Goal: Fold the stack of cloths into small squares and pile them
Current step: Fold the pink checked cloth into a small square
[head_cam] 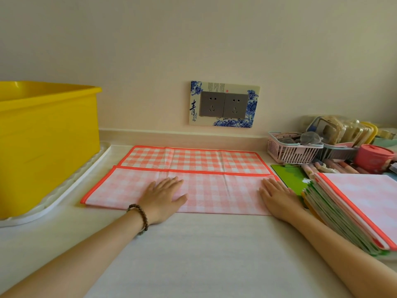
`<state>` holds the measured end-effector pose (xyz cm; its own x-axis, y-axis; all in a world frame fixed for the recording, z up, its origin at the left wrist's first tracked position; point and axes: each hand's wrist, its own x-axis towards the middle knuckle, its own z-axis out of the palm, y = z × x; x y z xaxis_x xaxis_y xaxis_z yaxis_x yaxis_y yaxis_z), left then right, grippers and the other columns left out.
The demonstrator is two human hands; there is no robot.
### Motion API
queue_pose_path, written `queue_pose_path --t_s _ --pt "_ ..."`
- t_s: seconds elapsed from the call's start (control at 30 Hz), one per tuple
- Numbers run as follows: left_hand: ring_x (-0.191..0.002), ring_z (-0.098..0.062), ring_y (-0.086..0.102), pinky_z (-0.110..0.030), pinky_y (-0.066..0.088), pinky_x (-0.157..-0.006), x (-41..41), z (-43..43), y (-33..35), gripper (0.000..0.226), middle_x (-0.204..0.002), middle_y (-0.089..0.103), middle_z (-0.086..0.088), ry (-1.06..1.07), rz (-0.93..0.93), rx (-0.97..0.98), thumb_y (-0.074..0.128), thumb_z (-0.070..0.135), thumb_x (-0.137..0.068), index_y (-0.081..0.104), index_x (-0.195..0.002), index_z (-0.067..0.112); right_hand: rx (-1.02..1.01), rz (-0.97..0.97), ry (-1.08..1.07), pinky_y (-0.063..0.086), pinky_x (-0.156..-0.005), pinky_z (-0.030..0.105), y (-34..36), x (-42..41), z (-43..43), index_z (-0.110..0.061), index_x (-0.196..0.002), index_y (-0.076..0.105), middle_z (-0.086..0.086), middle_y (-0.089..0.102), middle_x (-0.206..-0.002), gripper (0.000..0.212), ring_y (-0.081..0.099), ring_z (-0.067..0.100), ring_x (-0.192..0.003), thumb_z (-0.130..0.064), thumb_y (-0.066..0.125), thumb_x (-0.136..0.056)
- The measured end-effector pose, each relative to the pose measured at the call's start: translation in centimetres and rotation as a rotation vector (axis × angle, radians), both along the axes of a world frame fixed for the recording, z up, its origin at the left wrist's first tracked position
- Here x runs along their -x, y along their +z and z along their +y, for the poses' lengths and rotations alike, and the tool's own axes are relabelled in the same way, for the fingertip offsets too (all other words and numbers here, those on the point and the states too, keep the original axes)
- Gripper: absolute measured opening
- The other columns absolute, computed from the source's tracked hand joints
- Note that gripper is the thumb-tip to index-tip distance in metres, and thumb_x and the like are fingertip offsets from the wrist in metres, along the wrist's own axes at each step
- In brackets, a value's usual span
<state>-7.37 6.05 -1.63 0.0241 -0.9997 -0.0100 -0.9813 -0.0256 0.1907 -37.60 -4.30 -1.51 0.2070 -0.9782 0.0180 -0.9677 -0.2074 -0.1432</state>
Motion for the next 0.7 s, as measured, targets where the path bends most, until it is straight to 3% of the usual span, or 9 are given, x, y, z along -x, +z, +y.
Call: queue_pose_path --t_s 0.17,0.3,0.43,0.7 --pt "-0.145 -0.012 -0.005 -0.042 -0.003 -0.118 0.2 0.2 0.3 0.068 -0.158 -0.003 0.009 -0.018 -0.015 -0.015 0.017 0.069 -0.088 0.006 -0.148 0.040 0.021 -0.075 0.039 0.006 -0.119 0.043 0.4 -1.7 0.3 -0.024 -0.148 0.021 -0.002 0.011 -0.158 0.051 0.008 0.018 -0.146 -0.043 0.021 -0.100" --pt "-0.145 -0.013 -0.007 -0.043 -0.005 -0.117 0.2 0.2 0.4 0.080 -0.158 -0.005 0.008 -0.013 -0.018 -0.044 0.012 0.079 -0.076 0.006 -0.147 0.043 0.022 -0.128 0.281 0.008 -0.118 0.040 1.0 -6.8 2.9 -0.028 -0.145 0.030 -0.002 0.016 -0.157 0.048 0.011 0.017 -0.145 -0.043 0.025 -0.100" --pt "-0.145 -0.013 -0.006 -0.044 -0.003 -0.118 0.2 0.1 0.2 0.073 -0.159 -0.003 0.007 -0.014 -0.038 -0.027 0.016 0.075 -0.083 0.007 -0.148 0.042 0.018 -0.129 0.449 0.003 -0.118 0.038 0.4 -11.1 5.8 -0.031 -0.148 0.022 -0.006 0.013 -0.158 0.054 0.007 0.014 -0.146 -0.052 0.023 -0.098" --pt "-0.145 -0.013 -0.007 -0.046 -0.003 -0.117 0.1 0.0 0.2 0.062 -0.158 -0.004 0.008 -0.019 -0.051 -0.029 0.018 0.065 -0.091 0.006 -0.148 0.042 -0.040 -0.051 0.420 -0.007 -0.116 0.050 -0.2 -11.4 6.0 -0.041 -0.148 0.009 -0.012 0.001 -0.158 0.052 -0.005 0.015 -0.146 -0.053 0.015 -0.098"
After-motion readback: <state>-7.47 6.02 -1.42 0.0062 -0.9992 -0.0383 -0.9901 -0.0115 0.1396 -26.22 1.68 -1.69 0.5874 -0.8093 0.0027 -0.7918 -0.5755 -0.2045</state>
